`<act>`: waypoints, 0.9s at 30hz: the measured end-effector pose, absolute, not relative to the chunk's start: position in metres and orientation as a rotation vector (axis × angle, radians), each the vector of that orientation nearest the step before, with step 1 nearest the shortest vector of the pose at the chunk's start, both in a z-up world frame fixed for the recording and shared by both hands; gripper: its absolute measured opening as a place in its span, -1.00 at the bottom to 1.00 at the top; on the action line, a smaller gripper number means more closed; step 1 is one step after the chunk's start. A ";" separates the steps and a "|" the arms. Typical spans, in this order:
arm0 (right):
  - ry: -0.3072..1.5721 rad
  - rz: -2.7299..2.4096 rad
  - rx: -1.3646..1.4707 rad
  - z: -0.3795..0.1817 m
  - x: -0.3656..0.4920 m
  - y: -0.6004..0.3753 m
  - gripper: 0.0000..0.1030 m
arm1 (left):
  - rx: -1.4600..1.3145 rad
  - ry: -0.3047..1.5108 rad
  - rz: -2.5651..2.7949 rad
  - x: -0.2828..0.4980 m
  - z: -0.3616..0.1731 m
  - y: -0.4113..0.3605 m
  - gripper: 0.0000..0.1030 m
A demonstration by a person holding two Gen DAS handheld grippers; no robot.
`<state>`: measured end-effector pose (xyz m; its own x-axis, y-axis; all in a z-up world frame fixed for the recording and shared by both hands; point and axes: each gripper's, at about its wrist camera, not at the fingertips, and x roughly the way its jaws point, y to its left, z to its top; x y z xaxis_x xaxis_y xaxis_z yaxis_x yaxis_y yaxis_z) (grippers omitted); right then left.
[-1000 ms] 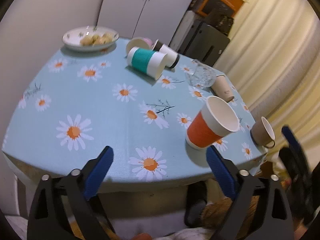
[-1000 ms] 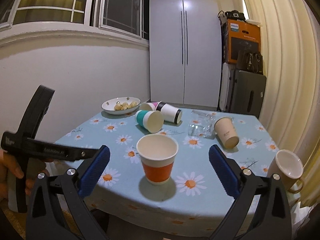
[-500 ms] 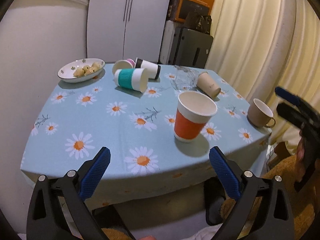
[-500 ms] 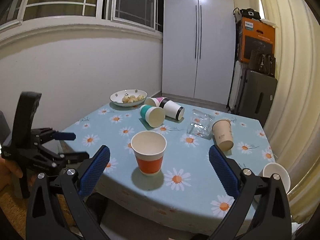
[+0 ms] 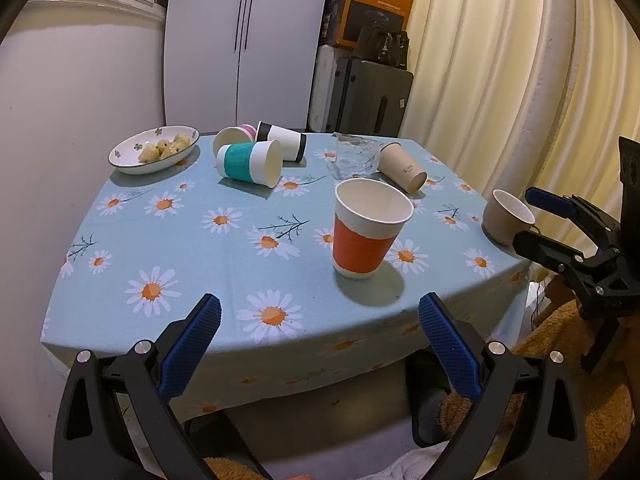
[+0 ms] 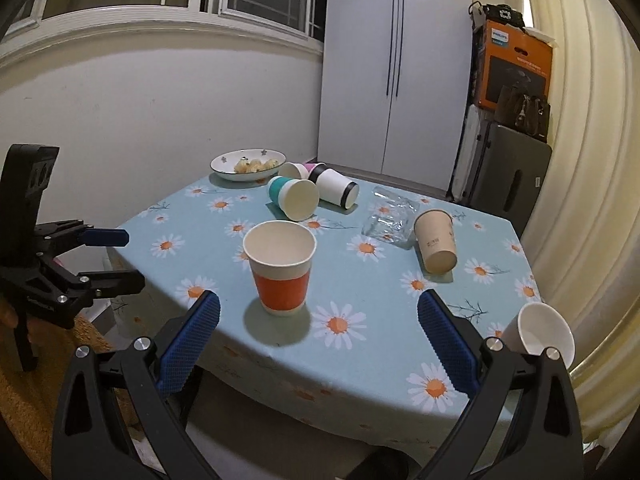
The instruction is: Flip cup upright
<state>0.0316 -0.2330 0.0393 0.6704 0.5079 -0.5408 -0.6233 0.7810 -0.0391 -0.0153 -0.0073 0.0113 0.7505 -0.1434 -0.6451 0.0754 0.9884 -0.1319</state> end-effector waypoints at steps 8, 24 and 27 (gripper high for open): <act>0.571 0.626 -0.201 0.034 0.038 -0.233 0.90 | -0.088 0.720 -0.109 -0.015 0.010 -0.009 0.87; 0.606 0.585 -0.168 0.031 0.041 -0.237 0.90 | -0.089 0.726 -0.108 -0.014 0.009 -0.009 0.87; 0.610 0.581 -0.167 0.031 0.041 -0.238 0.90 | -0.094 0.725 -0.104 -0.014 0.009 -0.008 0.87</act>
<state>0.0410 -0.2379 0.0308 0.6668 0.4642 -0.5829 -0.5598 0.8284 0.0194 -0.0135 -0.0083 0.0090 0.7438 -0.1272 -0.6562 0.0621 0.9906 -0.1217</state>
